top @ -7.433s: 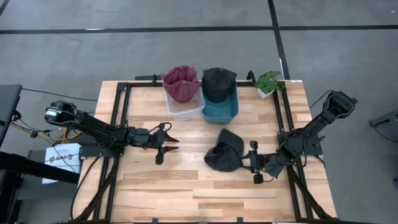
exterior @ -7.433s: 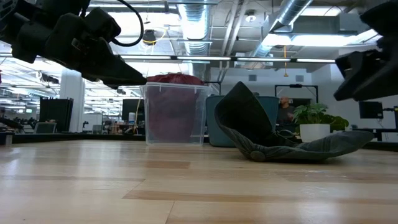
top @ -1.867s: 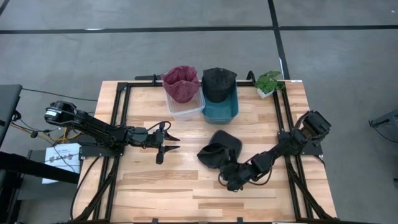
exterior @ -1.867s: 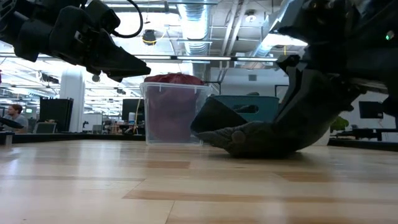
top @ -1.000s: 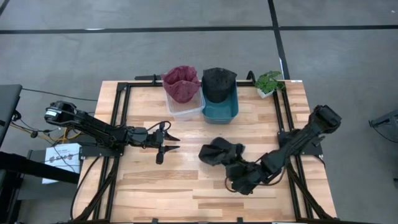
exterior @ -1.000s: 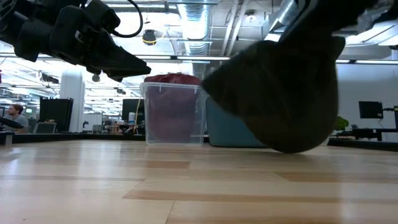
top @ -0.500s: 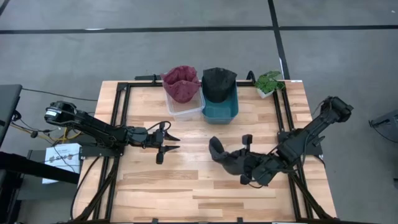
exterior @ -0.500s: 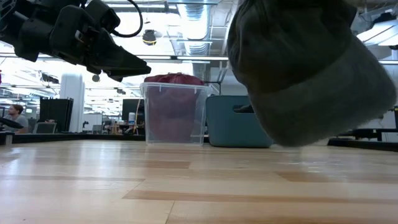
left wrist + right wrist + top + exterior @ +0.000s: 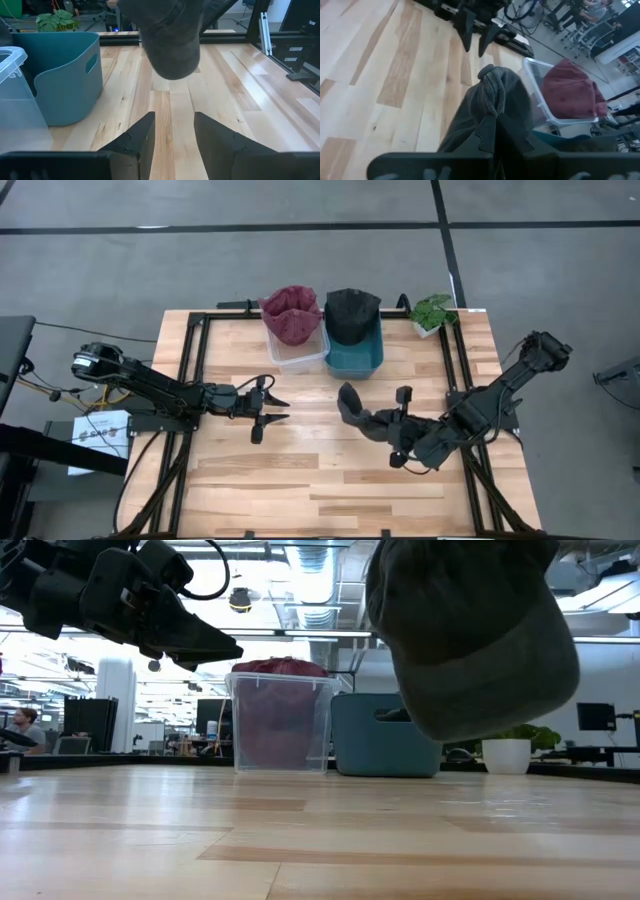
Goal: Pick & Place hat
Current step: Put the black cap into the blue bin
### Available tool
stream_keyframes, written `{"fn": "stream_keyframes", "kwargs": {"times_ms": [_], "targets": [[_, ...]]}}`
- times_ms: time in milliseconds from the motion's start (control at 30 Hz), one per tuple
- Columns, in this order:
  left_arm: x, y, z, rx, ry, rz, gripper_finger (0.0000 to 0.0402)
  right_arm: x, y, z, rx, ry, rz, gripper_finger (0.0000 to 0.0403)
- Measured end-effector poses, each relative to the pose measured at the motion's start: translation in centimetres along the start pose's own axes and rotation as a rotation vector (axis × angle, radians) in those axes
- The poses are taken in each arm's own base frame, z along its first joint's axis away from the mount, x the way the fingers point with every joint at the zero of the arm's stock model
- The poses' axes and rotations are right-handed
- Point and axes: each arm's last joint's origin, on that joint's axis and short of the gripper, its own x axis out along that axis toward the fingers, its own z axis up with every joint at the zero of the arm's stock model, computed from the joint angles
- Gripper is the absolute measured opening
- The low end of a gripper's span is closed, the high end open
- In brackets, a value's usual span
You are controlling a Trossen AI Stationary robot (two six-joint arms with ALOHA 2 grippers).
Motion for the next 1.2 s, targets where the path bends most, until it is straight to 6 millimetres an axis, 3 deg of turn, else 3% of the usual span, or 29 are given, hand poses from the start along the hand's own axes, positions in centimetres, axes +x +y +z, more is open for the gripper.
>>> {"fn": "stream_keyframes", "kwargs": {"times_ms": [700,1200], "targets": [[0.0,0.0,0.0,0.0,-0.002,0.0,0.0135,-0.6,-7.3,0.3,0.074,-0.095,-0.076,0.0001],[0.0,0.0,0.0,0.007,-0.004,0.0,0.0135,2.7,-14.5,-1.2,0.131,-0.108,-0.145,0.0001]]}}
